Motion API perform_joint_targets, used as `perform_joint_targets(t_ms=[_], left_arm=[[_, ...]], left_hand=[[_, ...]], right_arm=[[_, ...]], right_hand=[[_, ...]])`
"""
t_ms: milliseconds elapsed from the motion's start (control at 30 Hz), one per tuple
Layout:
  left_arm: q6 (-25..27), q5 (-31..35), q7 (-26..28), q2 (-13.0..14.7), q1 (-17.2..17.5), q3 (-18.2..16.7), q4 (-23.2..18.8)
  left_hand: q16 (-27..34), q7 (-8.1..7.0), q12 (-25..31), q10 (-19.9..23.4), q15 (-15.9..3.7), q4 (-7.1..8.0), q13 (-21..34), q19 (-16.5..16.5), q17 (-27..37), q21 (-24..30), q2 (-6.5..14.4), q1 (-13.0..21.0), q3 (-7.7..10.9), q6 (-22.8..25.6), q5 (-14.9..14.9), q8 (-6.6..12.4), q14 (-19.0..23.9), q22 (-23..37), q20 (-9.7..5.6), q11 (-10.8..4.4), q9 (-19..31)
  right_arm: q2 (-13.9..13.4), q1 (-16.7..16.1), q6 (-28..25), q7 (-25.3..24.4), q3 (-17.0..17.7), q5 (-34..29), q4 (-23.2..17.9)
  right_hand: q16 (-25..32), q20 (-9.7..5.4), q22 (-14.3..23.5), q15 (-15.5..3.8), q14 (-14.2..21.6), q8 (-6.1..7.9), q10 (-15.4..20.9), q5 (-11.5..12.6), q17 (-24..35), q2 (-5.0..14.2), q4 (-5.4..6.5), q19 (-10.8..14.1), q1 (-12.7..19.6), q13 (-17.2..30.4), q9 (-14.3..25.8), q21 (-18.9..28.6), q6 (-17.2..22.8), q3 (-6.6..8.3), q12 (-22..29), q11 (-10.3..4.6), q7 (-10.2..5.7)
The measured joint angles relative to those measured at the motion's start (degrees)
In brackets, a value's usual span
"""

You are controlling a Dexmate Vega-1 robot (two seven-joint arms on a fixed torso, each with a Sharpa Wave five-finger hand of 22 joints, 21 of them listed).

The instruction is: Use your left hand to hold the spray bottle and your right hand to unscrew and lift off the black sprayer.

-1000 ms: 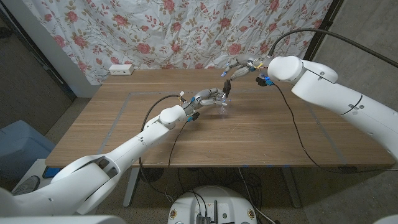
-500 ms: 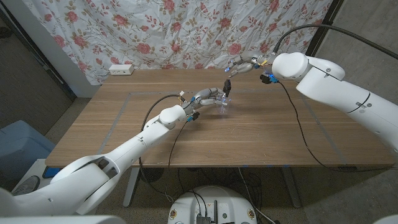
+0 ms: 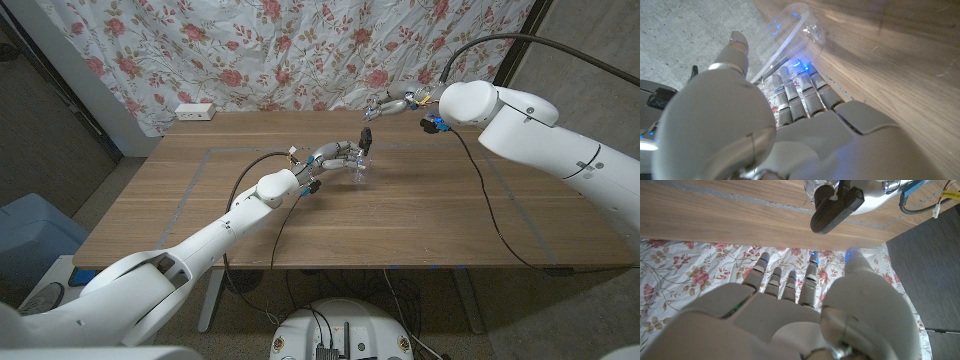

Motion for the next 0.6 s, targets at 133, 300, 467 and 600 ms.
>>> perform_joint_targets(t_ms=[133, 300, 467, 600], left_arm=[[0.0, 0.0, 0.1, 0.0, 0.1, 0.0, 0.0], [0.0, 0.0, 0.1, -0.1, 0.1, 0.0, 0.1], [-0.3, 0.0, 0.1, -0.2, 0.1, -0.1, 0.3], [-0.5, 0.0, 0.2, -0.2, 0.1, -0.1, 0.5]], left_hand=[[-0.2, 0.02, 0.0, 0.0, 0.0, 0.0, 0.0, 0.0, 0.0, 0.0, 0.0, 0.0, 0.0, 0.0, 0.0, 0.0, 0.0, 0.0, 0.0, 0.0, 0.0], [-0.3, 0.13, 0.0, 0.0, 0.0, 0.0, 0.0, 0.0, 0.0, 0.0, 0.0, 0.0, 0.0, 0.1, 0.0, 0.0, 0.0, 0.0, 0.0, -0.01, -0.1], [-0.3, 0.15, -0.2, 0.0, 0.0, 0.0, 0.0, 0.0, 0.0, 0.0, 0.0, 0.0, 0.0, 0.1, -0.1, 0.0, 0.0, 0.0, 0.0, -0.01, -0.2], [-0.5, 0.15, -0.2, 0.0, 0.0, 0.0, 0.0, 0.0, 0.0, 0.0, 0.0, 0.0, 0.0, 0.2, -0.1, 0.0, 0.0, 0.0, 0.0, -0.01, -0.2]], right_arm=[[-0.4, 0.1, 0.8, 0.3, -0.6, -1.6, -0.3], [-0.7, -0.2, 1.1, 0.8, -1.0, -3.7, -1.0], [-0.8, -0.1, 0.7, 1.8, -1.6, -5.0, -1.6], [-0.4, 1.0, -1.1, 3.5, -2.6, -6.5, -2.4]], right_hand=[[0.0, 1.05, 0.0, 1.61, 0.8, 0.0, 0.7, 0.0, -0.1, -0.27, 0.6, 1.1, -3.0, 0.0, 0.5, 0.0, 0.3, -0.61, 0.0, 1.6, 2.3], [0.0, 1.65, 0.0, 2.32, 1.6, -0.41, 0.2, 0.7, -0.2, -1.28, 0.11, 1.7, -4.1, 0.0, 1.0, 0.0, -0.9, -1.11, 0.0, 3.36, 3.78], [-0.2, 1.65, 0.0, 3.55, 1.1, -1.2, -0.7, 1.3, -0.4, -1.9, -0.33, 1.7, -5.6, 0.0, 1.3, 0.0, -2.8, -1.54, 0.0, 4.36, 5.17], [-0.6, 1.65, 0.0, 4.77, 1.1, -1.33, -0.9, 1.8, -0.6, -2.25, -0.68, 1.7, -6.0, 0.0, 1.6, 0.0, -3.6, -1.89, -0.3, 5.4, 5.99]])
